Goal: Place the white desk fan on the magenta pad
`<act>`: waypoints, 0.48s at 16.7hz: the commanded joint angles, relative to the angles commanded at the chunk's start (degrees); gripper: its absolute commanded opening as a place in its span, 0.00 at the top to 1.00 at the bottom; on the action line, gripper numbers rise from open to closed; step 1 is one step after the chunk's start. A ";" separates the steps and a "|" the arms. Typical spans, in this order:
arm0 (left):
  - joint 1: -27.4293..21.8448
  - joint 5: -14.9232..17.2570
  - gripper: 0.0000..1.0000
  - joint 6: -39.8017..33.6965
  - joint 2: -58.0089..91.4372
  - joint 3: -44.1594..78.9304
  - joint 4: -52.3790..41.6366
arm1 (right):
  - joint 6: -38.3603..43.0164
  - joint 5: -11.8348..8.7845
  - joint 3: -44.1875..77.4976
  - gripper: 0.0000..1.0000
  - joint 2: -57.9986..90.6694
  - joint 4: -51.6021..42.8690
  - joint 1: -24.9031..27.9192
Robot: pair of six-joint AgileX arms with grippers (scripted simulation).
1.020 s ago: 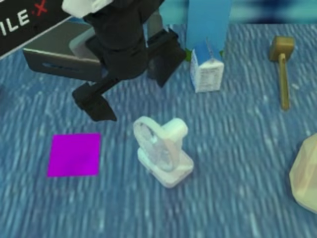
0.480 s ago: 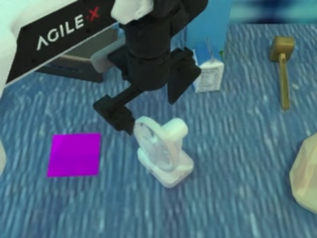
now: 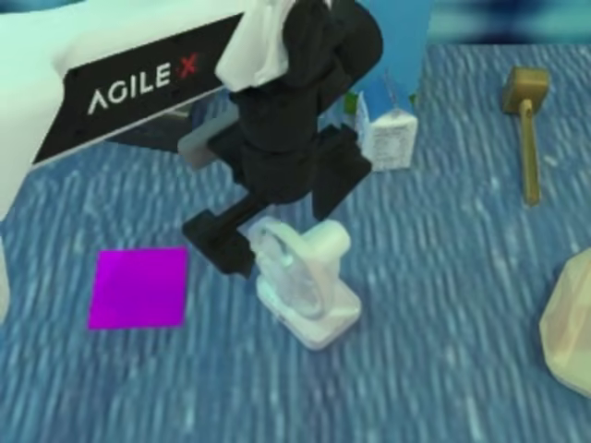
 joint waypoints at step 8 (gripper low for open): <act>-0.06 0.00 0.23 -0.08 0.06 -1.81 1.81 | 0.00 0.00 0.00 0.00 0.00 0.00 0.00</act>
